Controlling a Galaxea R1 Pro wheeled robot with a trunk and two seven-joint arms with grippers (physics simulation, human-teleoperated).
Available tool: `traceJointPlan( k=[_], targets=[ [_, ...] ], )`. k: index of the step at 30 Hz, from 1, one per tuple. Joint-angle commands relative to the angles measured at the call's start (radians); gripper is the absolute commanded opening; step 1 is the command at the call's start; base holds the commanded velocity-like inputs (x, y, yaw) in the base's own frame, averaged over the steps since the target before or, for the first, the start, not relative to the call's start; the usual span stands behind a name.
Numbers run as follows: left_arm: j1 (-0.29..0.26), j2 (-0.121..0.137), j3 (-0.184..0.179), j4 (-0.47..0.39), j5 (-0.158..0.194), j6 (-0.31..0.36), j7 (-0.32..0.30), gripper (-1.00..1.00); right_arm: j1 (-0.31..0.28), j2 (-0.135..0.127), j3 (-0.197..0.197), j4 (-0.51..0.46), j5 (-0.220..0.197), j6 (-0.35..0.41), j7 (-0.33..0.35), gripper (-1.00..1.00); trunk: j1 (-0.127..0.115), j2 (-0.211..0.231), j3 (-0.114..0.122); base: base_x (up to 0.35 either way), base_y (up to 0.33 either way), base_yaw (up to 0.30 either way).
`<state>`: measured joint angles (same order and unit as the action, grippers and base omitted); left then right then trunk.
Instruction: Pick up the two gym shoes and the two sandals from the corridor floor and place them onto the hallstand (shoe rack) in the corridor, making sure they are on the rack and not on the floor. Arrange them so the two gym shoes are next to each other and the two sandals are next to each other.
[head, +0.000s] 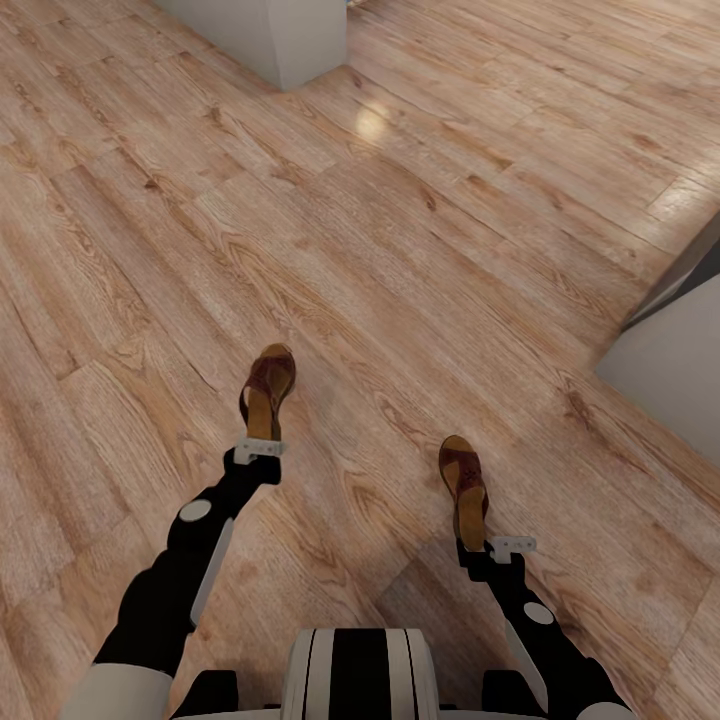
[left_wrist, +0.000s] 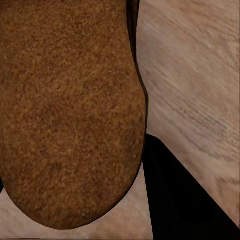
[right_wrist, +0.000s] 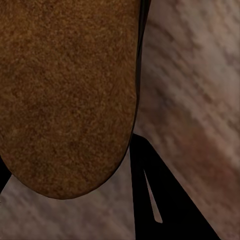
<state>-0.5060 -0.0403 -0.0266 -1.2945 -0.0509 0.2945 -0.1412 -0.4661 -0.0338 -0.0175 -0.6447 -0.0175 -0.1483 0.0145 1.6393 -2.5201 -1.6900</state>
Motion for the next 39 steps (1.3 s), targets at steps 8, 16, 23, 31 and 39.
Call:
traceJointPlan(
  k=[8, 16, 23, 31, 39],
  targets=[
    [0.01, 0.0, -0.009, -0.003, -0.007, -0.036, 0.112, -1.0, 0.0, 0.0, -0.001, 0.0, -0.006, -0.002, 0.001, -1.0, 0.0, 0.0, 0.0, 0.0, 0.0, 0.0],
    [0.024, 0.001, -0.002, -0.003, -0.004, -0.041, 0.117, -1.0, 0.0, 0.0, 0.001, 0.001, -0.006, -0.002, 0.002, -1.0, 0.0, 0.0, 0.0, 0.0, 0.0, 0.0],
    [0.052, 0.001, -0.01, -0.021, -0.004, -0.043, 0.113, -1.0, 0.0, 0.002, 0.002, 0.002, -0.006, -0.002, 0.002, -1.0, 0.0, 0.0, 0.002, 0.0, 0.0, 0.0],
    [0.055, 0.001, -0.01, -0.023, -0.004, -0.042, 0.113, -1.0, 0.0, 0.002, 0.002, 0.001, -0.006, -0.002, 0.002, -1.0, 0.0, 0.0, 0.013, 0.0, 0.0, 0.0],
    [0.085, 0.004, -0.008, -0.025, -0.006, -0.043, 0.114, -1.0, 0.0, 0.002, 0.004, 0.002, -0.006, -0.003, 0.002, -1.0, 0.0, 0.0, 0.026, 0.0, 0.0, 0.0]
  ],
)
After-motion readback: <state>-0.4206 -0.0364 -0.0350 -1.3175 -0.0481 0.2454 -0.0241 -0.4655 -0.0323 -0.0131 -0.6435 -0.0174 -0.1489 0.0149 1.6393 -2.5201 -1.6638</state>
